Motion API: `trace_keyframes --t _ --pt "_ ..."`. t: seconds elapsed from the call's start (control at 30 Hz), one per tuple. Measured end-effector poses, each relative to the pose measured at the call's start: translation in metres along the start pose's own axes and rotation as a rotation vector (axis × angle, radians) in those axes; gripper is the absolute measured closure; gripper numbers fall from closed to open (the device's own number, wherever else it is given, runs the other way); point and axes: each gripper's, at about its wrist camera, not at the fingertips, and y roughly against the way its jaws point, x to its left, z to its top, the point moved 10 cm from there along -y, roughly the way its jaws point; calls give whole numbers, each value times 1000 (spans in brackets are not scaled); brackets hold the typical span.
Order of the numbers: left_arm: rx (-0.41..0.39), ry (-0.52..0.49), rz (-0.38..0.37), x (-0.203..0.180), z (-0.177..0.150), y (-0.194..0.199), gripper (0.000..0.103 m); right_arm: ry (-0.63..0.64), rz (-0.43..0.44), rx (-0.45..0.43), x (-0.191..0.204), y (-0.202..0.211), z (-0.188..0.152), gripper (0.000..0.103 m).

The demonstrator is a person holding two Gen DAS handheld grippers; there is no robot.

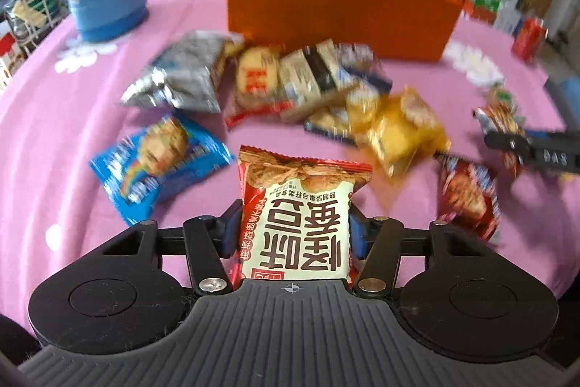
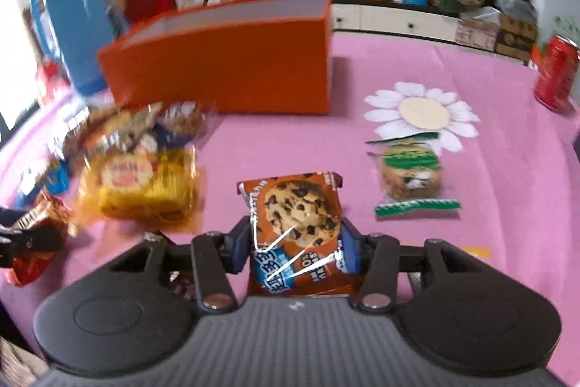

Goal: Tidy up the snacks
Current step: 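Grasp the red peanut bag with the left tool while the right grasps the orange cookie packet, then carry both packets over the orange box and open both tools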

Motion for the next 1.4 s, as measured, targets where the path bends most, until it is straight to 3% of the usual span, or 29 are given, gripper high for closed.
trace_keyframes --t 0.17,0.37,0.5,0.6,0.8,0.87,0.97,1.03,1.1,1.27,1.4 --pt "-73 28 -49 2 39 26 77 -41 55 -82 11 36 33 53" --pt "-163 32 -80 -2 134 20 76 20 95 -193 35 30 119 53" --pt "-190 36 -93 -9 202 -16 76 66 98 -237 42 -7 181 53" --pt "-187 45 -118 -18 243 -55 76 103 92 -216 43 -53 211 53" --pt "-136 40 -141 -35 285 -131 76 162 84 -131 40 -131 218 53" --pt "-116 35 -141 -39 287 -147 75 178 85 -115 40 -144 212 49" --pt "-104 36 -139 -42 286 -156 67 164 88 -135 38 -145 210 32" --pt "-143 39 -150 -41 284 -141 50 151 97 -162 37 -131 208 27" --pt "-182 38 -157 -38 276 -117 43 129 107 -192 34 -108 202 10" --pt "-201 13 -167 -31 219 -50 34 30 146 -238 26 -37 165 4" --pt "-158 12 -153 -29 149 -10 31 -65 144 -199 20 8 101 1"
